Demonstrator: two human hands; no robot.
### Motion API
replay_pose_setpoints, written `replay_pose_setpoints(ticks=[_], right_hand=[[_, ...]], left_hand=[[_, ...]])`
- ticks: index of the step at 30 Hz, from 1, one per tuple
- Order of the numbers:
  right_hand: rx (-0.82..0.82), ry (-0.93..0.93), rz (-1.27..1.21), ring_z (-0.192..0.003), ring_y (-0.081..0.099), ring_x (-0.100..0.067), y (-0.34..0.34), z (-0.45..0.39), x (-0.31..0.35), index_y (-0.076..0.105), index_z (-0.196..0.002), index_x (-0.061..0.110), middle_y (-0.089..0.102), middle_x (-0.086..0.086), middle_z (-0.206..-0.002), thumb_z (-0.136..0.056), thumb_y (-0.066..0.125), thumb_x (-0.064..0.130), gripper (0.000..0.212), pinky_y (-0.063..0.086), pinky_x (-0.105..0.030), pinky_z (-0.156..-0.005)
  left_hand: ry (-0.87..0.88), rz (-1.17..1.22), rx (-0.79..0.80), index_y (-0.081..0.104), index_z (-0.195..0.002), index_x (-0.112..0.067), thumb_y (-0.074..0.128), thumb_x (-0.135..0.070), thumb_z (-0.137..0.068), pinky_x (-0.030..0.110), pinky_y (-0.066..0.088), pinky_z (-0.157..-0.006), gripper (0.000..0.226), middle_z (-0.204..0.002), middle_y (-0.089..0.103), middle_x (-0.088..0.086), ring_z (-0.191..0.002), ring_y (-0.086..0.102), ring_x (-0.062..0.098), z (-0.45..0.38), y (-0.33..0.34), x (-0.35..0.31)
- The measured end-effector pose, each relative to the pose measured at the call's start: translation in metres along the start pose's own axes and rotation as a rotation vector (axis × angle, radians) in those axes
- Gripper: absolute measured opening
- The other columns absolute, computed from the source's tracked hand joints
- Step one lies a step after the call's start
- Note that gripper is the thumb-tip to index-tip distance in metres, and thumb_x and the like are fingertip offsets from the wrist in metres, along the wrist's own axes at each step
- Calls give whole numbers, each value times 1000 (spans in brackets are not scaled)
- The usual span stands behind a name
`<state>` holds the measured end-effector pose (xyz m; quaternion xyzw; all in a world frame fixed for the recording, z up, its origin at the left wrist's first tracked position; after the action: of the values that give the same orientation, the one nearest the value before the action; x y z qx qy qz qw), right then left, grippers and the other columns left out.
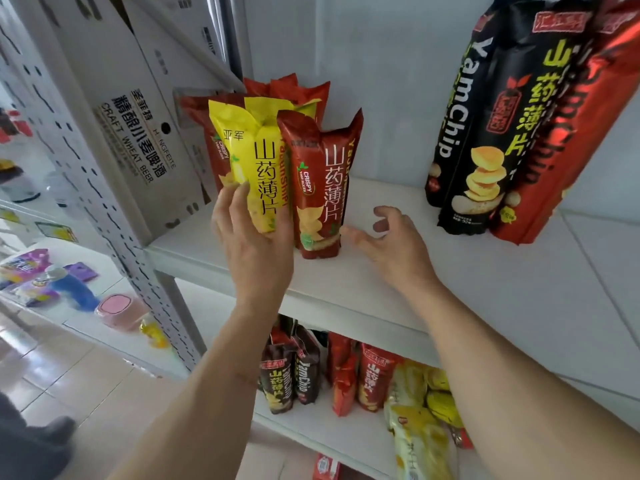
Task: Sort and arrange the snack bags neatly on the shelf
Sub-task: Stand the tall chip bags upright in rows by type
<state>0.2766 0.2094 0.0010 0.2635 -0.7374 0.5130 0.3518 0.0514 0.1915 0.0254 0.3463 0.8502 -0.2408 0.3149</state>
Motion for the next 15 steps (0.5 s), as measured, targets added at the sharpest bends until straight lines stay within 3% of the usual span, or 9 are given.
replay_pose_setpoints(ticks=[3, 5, 7, 10, 13, 15], right_hand=[[-163, -25, -37, -95, 57, -9, -55, 8, -18, 52, -130, 23, 59, 7, -107, -79, 67, 61, 65, 42, -22, -74], [-310, -33, -60, -87, 58, -6, -97, 11, -31, 58, -120, 24, 62, 10, -93, -81, 70, 55, 51, 44, -23, -76], [-462, -38, -58, -79, 57, -2, -139, 11, -46, 61, -109, 24, 62, 13, -84, -81, 71, 51, 40, 44, -19, -73], [-630, -37, -19, -86, 56, -5, -192, 4, -72, 57, -111, 23, 63, 5, -103, -80, 71, 53, 45, 40, -18, -72], [-636, 30, -26, -104, 54, -11, -222, -19, -104, 49, -130, 18, 50, 1, -125, -77, 72, 55, 68, 46, -29, -89], [-555, 58, -59, -121, 49, -16, -227, -41, -120, 38, -142, 18, 42, -2, -138, -74, 74, 57, 86, 43, -36, -103]], left_hand=[[356, 105, 48, 61, -124, 3, 64, -18, -92, 28, 35, -108, 38, -132, 55, 19, -125, 49, 30, 29, 24, -65], [420, 176, 213, 62, -123, 2, 63, -21, -93, 21, 35, -105, 38, -129, 58, 16, -123, 49, 23, 44, 56, -94], [287, 209, 438, 58, -131, -7, 62, -29, -95, 17, 35, -103, 42, -136, 54, 8, -127, 46, 16, 50, 94, -112], [37, 241, 691, 45, -144, -21, 60, -44, -96, 26, 36, -106, 56, -145, 47, -3, -135, 40, 10, 58, 156, -124], [-115, 317, 742, 37, -150, -20, 65, -44, -93, 27, 36, -105, 67, -144, 44, -7, -129, 39, 6, 61, 206, -142], [-210, 395, 732, 36, -150, -18, 71, -38, -91, 20, 33, -98, 71, -133, 41, -13, -119, 36, 0, 63, 232, -150]])
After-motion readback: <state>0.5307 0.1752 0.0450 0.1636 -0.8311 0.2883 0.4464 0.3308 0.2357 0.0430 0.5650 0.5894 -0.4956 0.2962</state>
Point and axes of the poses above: each hand's wrist, its own z-axis away from the middle knuckle, its own y-axis out of the palm, x = y × z, the point moved 7 cm from there along -z, towards the middle knuckle
